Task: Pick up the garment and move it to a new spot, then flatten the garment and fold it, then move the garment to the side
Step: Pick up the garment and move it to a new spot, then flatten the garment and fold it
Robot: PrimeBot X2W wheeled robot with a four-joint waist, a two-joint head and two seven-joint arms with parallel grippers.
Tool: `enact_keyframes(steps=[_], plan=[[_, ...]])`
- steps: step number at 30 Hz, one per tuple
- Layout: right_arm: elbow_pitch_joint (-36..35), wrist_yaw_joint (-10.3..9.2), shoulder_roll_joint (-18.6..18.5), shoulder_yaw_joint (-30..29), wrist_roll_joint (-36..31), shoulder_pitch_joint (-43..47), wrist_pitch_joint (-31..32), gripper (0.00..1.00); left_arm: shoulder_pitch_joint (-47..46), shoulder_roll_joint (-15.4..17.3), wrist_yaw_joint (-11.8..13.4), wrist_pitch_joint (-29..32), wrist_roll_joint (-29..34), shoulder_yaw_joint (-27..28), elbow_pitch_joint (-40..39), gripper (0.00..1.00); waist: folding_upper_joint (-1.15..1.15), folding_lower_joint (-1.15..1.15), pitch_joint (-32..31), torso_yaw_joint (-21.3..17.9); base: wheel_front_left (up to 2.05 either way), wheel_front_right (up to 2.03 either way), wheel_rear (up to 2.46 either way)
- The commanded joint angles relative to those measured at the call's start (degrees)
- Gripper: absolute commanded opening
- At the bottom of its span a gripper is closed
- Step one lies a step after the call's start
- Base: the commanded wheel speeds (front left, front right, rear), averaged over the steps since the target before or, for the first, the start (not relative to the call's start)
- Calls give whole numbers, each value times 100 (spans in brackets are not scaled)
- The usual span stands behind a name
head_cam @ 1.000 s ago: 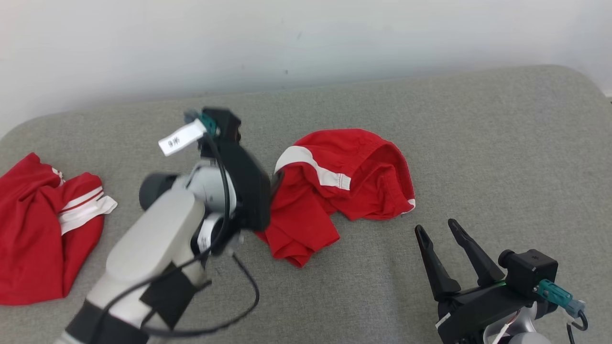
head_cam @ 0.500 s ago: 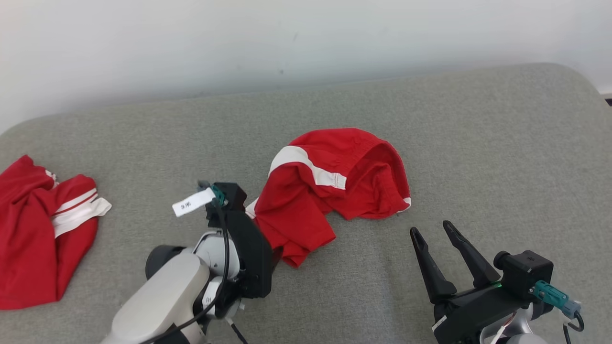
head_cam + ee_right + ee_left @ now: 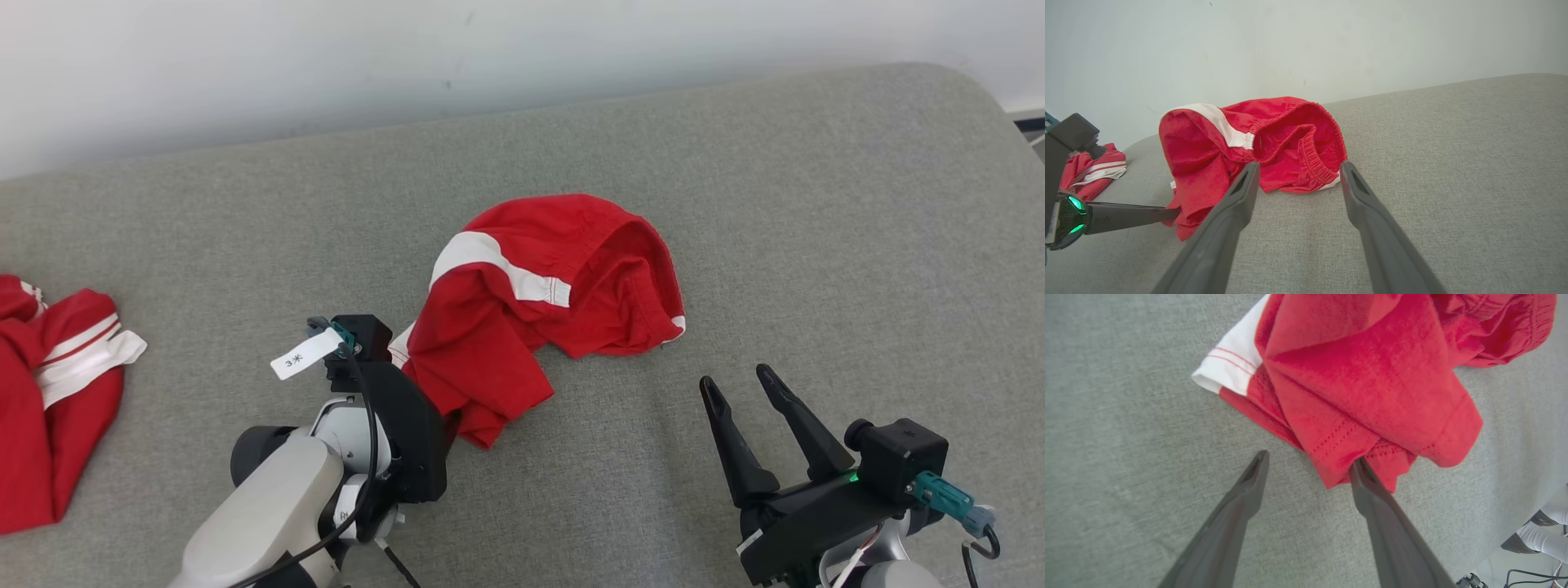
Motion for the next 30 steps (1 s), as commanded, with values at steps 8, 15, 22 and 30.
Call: enact_keyframes(steps=[8,15,22,30], plan=[[36,17,-24,-48,-21,-110,-37,100,-131,-63,-150,-229,-97,96,146,0,-1,0,85,-55,0,0,0],[71,17,-25,-68,-3,-105,-50,100,-504,65,-2,-982,185,374,-107,0,-1,0,48,4,0,0,0],[100,17,-25,-64,28,-74,-52,100,-994,206,34,-1593,354,674,-623,0,-1,0,-21,78,0,0,0],[110,17,-25,-68,30,-48,-49,100,-1348,409,110,-1878,483,917,-1363,0,-1,0,-121,122,0,0,0]])
